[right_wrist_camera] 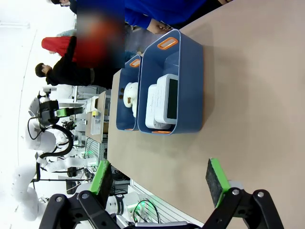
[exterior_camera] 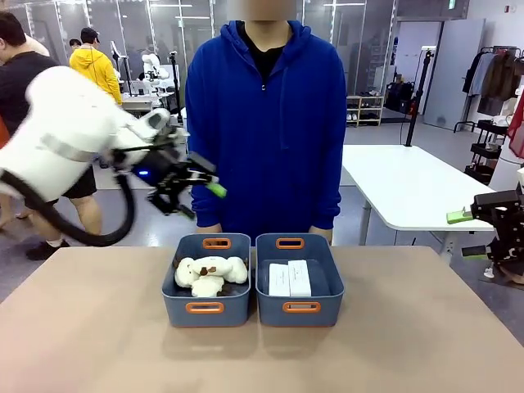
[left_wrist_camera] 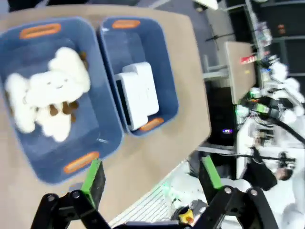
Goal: Sort the digital clocks into the basket.
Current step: Pick up the Digital clock from the table and place it into the empty Plastic storage basket.
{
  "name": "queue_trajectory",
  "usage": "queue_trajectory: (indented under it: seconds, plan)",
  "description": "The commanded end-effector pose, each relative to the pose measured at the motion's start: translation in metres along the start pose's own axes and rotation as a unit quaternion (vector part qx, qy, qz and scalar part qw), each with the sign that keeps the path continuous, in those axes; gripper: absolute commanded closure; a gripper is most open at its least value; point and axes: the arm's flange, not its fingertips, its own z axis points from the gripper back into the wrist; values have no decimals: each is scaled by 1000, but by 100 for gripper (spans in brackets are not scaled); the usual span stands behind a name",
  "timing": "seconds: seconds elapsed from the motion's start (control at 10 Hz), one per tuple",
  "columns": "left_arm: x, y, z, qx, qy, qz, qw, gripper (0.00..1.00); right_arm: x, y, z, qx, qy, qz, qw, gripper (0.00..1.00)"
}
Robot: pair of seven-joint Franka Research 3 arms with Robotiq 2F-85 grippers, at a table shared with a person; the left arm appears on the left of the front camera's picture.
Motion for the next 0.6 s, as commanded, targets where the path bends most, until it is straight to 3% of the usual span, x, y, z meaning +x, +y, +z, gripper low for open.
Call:
queue_trajectory:
  seconds: [0.0, 0.2, 0.5]
  plan:
    - [-56, 61, 58, -58, -27, 18, 998, 0, 0, 0, 1, 2, 2, 4, 1000, 0]
    - [-102, 112, 113, -97, -120, 65, 986, 0, 0, 0, 1, 2, 2, 4, 1000, 0]
    - [-164, 134, 135, -54, -251, 116, 960, 0, 0, 0, 1, 2, 2, 4, 1000, 0]
